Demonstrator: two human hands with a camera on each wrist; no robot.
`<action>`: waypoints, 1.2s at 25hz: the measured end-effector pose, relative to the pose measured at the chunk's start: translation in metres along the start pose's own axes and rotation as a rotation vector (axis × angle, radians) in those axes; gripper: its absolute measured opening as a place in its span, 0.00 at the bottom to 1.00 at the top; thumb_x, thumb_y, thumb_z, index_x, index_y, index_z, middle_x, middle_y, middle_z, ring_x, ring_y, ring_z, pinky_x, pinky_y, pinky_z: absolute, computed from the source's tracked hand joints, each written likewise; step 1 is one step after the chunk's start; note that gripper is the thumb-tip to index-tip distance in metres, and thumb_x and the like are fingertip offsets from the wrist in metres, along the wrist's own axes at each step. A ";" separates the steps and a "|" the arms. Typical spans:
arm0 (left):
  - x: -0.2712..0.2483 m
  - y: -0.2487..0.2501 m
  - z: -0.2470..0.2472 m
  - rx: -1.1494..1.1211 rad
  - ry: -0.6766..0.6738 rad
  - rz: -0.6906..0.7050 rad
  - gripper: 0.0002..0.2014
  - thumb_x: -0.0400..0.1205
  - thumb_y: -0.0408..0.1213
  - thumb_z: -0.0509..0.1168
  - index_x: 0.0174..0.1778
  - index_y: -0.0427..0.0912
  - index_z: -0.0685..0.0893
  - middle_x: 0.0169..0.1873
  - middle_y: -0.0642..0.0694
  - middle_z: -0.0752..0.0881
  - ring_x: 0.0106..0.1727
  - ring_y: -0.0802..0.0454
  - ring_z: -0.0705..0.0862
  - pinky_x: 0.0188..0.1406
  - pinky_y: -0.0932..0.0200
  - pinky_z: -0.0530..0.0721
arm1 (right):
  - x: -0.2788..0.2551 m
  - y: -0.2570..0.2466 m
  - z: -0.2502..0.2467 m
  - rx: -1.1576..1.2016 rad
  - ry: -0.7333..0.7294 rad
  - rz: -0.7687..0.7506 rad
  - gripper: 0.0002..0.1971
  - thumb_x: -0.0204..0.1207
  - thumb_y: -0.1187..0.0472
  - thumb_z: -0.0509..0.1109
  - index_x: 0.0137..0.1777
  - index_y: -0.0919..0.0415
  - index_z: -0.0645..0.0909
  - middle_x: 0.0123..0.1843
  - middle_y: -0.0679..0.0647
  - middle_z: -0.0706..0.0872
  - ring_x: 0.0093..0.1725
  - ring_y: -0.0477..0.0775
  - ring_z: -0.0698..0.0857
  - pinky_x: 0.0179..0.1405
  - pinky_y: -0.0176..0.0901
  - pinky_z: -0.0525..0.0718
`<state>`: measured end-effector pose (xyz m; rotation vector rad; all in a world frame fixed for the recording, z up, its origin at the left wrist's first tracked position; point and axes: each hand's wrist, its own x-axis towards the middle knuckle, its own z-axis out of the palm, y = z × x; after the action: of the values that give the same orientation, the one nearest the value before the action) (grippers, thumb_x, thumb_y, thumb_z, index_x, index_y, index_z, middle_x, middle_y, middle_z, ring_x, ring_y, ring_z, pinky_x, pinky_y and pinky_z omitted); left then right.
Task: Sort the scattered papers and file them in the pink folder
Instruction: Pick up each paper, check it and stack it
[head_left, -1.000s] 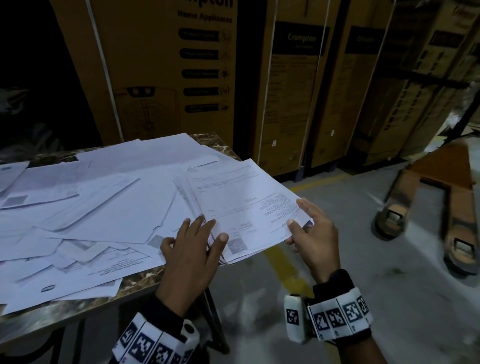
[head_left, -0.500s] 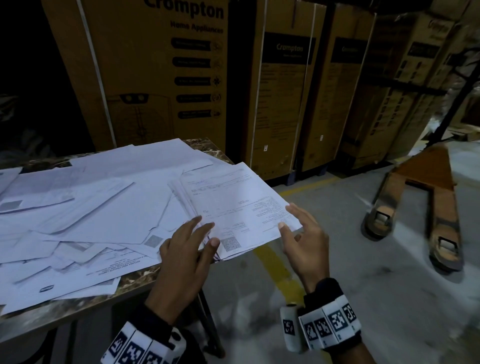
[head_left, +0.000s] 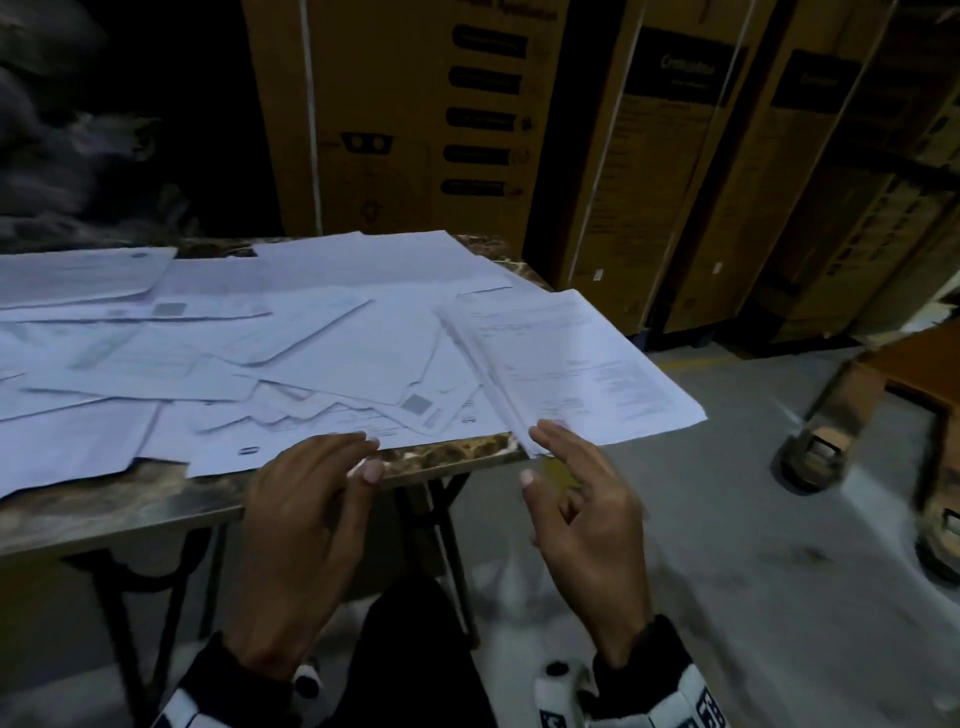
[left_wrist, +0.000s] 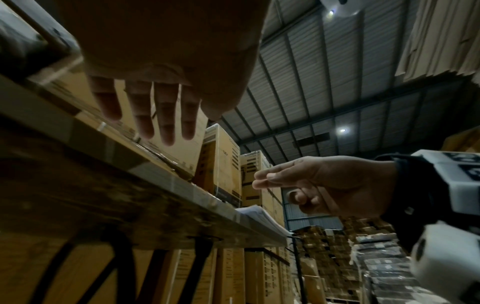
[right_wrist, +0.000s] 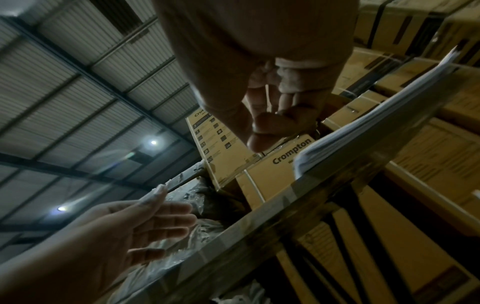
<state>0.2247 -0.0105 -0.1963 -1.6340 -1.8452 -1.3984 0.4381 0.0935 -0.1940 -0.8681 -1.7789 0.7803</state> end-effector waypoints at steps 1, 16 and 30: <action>-0.002 -0.006 -0.012 0.027 0.032 -0.008 0.15 0.87 0.43 0.61 0.53 0.39 0.91 0.54 0.53 0.88 0.59 0.57 0.83 0.66 0.62 0.74 | -0.004 -0.006 0.012 0.024 -0.029 0.008 0.18 0.81 0.59 0.72 0.69 0.44 0.82 0.72 0.30 0.79 0.32 0.46 0.76 0.35 0.60 0.89; -0.028 -0.130 -0.154 0.333 -0.126 -0.245 0.24 0.84 0.53 0.57 0.69 0.45 0.86 0.76 0.36 0.77 0.73 0.34 0.78 0.64 0.36 0.80 | 0.006 -0.087 0.179 0.030 -0.357 -0.175 0.14 0.81 0.59 0.73 0.65 0.48 0.86 0.66 0.36 0.84 0.47 0.26 0.80 0.48 0.34 0.77; -0.052 -0.132 -0.141 0.419 -0.228 -0.150 0.22 0.80 0.55 0.60 0.69 0.55 0.79 0.62 0.52 0.84 0.76 0.49 0.74 0.76 0.47 0.57 | -0.024 -0.076 0.190 0.161 -0.361 -0.004 0.14 0.79 0.64 0.74 0.59 0.46 0.89 0.63 0.34 0.86 0.64 0.45 0.86 0.49 0.60 0.91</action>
<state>0.0732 -0.1375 -0.2279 -1.5091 -2.2424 -0.8189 0.2500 0.0089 -0.2050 -0.6454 -1.9936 1.1160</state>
